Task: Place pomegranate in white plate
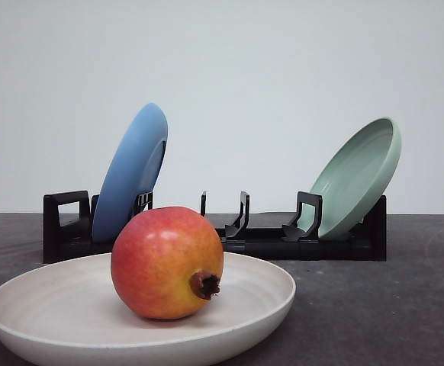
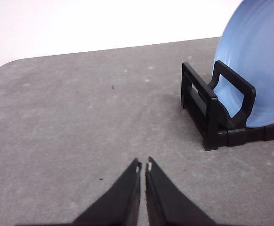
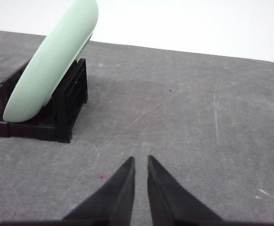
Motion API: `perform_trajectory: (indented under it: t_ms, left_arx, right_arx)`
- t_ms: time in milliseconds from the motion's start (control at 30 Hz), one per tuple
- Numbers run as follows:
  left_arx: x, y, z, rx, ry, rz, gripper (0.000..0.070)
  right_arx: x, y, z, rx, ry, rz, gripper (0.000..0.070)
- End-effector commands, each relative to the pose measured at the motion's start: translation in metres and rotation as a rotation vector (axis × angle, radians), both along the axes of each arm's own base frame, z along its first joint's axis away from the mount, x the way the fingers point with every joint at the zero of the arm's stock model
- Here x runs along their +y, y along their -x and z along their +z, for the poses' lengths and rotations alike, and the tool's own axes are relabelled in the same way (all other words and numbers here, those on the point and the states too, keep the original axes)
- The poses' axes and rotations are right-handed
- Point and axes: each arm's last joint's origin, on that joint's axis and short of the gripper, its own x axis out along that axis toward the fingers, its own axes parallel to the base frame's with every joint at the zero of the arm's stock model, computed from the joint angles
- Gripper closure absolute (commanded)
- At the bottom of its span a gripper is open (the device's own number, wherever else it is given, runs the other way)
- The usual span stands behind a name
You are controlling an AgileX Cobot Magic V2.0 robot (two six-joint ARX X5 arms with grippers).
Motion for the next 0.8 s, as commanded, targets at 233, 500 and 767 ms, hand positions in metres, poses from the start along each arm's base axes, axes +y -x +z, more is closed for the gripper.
perform_trajectory:
  t_ms: [233,500,767]
  left_arx:
    - [0.0000,-0.0005,-0.0038,0.010,-0.006,0.000,0.0700]
    - [0.0000,-0.0005,-0.0038,0.010,-0.006,0.000,0.0700]
    - [0.0000,-0.0005,-0.0038,0.010,-0.006,0.000,0.0700]
  right_arx:
    - [-0.0001,-0.0002,0.0000,-0.008,-0.017,-0.004,0.0653]
    - [-0.0001,-0.0002,0.0000,-0.008,-0.017,-0.004,0.0653]
    - [-0.0001,-0.0002,0.0000,-0.008,-0.017,-0.004,0.0653]
